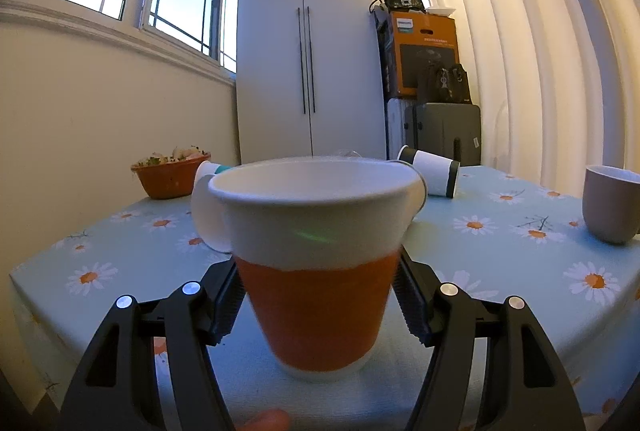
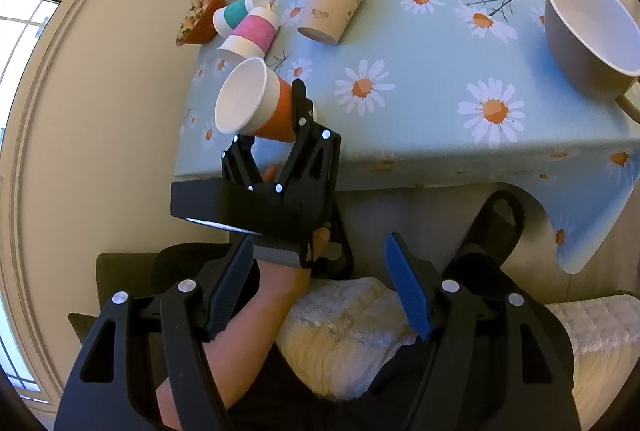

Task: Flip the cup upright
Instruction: 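Lower the orange-banded cup upright onto the tablecloth and open the left gripper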

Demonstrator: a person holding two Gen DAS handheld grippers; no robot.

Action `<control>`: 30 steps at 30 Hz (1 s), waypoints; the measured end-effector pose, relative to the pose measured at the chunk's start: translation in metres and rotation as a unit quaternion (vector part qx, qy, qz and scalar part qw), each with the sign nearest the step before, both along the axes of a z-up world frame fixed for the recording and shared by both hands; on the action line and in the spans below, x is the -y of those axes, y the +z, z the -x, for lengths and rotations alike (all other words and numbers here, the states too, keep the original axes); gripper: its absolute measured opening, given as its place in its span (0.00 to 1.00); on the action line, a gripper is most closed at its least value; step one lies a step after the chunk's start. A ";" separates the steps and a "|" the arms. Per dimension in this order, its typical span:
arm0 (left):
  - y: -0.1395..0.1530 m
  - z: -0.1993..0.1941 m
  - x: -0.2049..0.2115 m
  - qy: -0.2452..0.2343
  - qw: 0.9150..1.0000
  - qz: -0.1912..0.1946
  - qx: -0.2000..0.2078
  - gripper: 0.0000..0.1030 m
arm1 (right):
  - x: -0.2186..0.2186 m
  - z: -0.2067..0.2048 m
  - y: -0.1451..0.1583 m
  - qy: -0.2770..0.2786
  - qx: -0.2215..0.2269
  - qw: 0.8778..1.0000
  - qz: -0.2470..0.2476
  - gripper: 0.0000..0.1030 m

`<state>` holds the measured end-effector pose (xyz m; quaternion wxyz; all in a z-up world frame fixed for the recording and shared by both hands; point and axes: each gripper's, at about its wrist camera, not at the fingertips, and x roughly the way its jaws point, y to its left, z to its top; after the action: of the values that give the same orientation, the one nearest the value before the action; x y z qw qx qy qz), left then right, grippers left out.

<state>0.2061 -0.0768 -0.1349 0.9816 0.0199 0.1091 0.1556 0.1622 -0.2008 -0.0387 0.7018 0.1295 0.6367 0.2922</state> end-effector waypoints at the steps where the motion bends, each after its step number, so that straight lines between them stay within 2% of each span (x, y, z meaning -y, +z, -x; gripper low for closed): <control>1: 0.000 0.000 0.000 -0.001 1.000 0.000 0.000 0.63 | 0.000 0.001 0.000 0.000 0.000 1.000 0.001 0.66; 3: 0.000 0.000 -0.001 0.001 1.000 0.003 -0.001 0.81 | 0.001 0.002 0.002 -0.001 0.002 1.000 0.002 0.66; 5: 0.002 0.001 -0.003 0.008 1.000 0.010 0.003 0.89 | 0.001 0.004 0.005 -0.002 0.003 1.000 0.001 0.66; 9: 0.010 0.005 -0.001 0.001 1.000 0.014 0.012 0.94 | 0.002 0.006 0.011 -0.004 0.008 1.000 -0.001 0.66; 15: 0.022 0.014 0.002 -0.014 0.999 0.024 0.019 0.93 | 0.005 0.011 0.019 -0.009 0.014 1.000 -0.003 0.66; 21: 0.039 0.038 0.005 -0.020 0.999 0.026 0.026 0.94 | 0.010 0.020 0.031 -0.017 0.024 0.999 -0.013 0.66; 26: 0.057 0.063 0.007 -0.019 1.000 -0.002 0.017 0.94 | 0.017 0.032 0.039 -0.026 0.037 0.999 -0.014 0.66; 30: 0.076 0.090 -0.003 -0.021 1.000 0.016 0.009 0.94 | 0.020 0.043 0.038 -0.030 0.043 0.999 -0.008 0.66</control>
<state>0.1160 -0.0737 -0.0584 0.9858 0.0050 0.1019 0.1330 0.1189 -0.2210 -0.0003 0.7359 0.1414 0.5992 0.2817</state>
